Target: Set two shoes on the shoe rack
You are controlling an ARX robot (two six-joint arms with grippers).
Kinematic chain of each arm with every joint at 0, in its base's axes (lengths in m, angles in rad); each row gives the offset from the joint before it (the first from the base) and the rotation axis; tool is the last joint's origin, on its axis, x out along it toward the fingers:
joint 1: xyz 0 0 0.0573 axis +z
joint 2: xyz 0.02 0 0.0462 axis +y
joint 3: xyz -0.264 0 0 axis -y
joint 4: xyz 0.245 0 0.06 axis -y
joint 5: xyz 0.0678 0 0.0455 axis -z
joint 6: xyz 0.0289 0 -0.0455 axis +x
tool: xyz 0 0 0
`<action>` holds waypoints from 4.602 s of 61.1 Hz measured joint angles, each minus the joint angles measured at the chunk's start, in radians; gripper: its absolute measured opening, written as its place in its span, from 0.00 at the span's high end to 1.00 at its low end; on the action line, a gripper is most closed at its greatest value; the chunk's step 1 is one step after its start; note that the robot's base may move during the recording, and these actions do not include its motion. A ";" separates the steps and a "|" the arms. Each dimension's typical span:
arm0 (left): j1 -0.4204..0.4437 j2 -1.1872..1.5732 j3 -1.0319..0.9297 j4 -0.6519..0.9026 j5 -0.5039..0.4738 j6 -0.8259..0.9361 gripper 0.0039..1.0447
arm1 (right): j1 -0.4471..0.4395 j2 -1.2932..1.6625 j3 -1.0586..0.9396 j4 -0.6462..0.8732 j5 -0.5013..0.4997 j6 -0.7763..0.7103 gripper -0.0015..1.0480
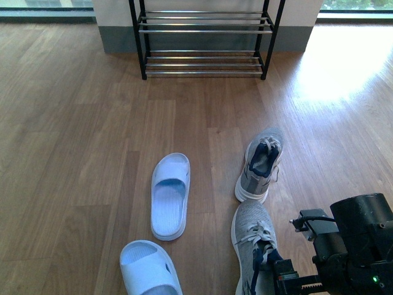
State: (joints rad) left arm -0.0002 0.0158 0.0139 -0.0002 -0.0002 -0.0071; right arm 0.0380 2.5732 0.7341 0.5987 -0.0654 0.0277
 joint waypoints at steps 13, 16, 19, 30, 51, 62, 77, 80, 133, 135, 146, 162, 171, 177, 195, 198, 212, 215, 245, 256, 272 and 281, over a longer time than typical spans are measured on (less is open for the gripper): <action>0.000 0.000 0.000 0.000 0.000 0.000 0.09 | 0.000 0.030 0.027 -0.017 -0.029 0.010 0.09; 0.000 0.000 0.000 0.000 0.000 0.000 0.09 | 0.000 0.046 0.038 -0.015 -0.037 0.010 0.09; 0.000 0.000 0.000 0.000 0.000 0.000 0.09 | 0.000 0.066 0.051 -0.014 -0.040 0.010 0.09; 0.000 0.000 0.000 0.000 0.000 0.000 0.09 | -0.007 0.124 0.098 0.010 -0.056 0.014 0.09; 0.000 0.000 0.000 0.000 0.000 0.000 0.09 | -0.030 0.195 0.183 0.018 -0.106 0.029 0.50; 0.000 0.000 0.000 0.000 0.000 0.000 0.09 | -0.030 0.204 0.175 0.049 -0.119 0.029 0.83; 0.000 0.000 0.000 0.000 0.000 0.000 0.09 | -0.042 0.162 0.099 0.098 -0.098 0.029 0.99; 0.000 0.000 0.000 0.000 0.000 0.000 0.09 | -0.051 0.133 0.069 0.105 -0.092 0.024 0.99; 0.000 0.000 0.000 0.000 0.000 0.000 0.09 | -0.334 -1.344 -0.397 -0.334 -0.262 0.089 0.99; 0.000 0.000 0.000 0.000 0.000 0.000 0.09 | -0.342 -1.387 -0.409 -0.344 -0.258 0.084 0.99; 0.000 0.000 0.000 0.000 0.000 0.000 0.09 | -0.368 -1.518 -0.444 -0.365 -0.254 0.081 0.99; 0.000 0.000 0.000 0.000 0.000 0.000 0.09 | -0.368 -1.518 -0.448 -0.365 -0.257 0.081 0.99; 0.000 0.000 0.000 0.000 -0.002 0.000 0.09 | -0.368 -1.518 -0.448 -0.365 -0.259 0.080 0.99; 0.000 0.000 0.000 0.000 -0.002 0.000 0.09 | -0.367 -1.519 -0.448 -0.365 -0.268 0.080 0.99; 0.000 0.000 0.000 0.000 0.000 0.000 0.09 | -0.367 -1.519 -0.449 -0.365 -0.261 0.080 0.99; 0.000 0.000 0.000 0.000 0.000 0.000 0.09 | -0.367 -1.519 -0.449 -0.365 -0.260 0.080 0.99; 0.000 0.000 0.000 0.000 0.000 0.000 0.09 | -0.367 -1.519 -0.449 -0.365 -0.261 0.080 0.99; 0.000 0.000 0.000 0.000 0.000 0.000 0.09 | -0.367 -1.519 -0.449 -0.365 -0.261 0.080 0.99; 0.001 0.000 0.000 0.000 0.004 0.000 0.09 | -0.374 -1.519 -0.449 -0.369 -0.238 0.079 0.99; 0.001 0.000 0.000 0.000 0.003 0.000 0.09 | -0.373 -1.519 -0.449 -0.369 -0.252 0.077 0.99; 0.000 0.000 0.000 0.000 -0.003 0.000 0.09 | -0.368 -1.519 -0.449 -0.369 -0.265 0.077 0.99; 0.000 0.000 0.000 0.000 -0.001 0.000 0.09 | -0.369 -1.519 -0.450 -0.369 -0.259 0.077 0.99</action>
State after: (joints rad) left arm 0.0002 0.0158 0.0139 -0.0002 -0.0013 -0.0067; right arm -0.3305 1.0538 0.2844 0.2298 -0.3244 0.1043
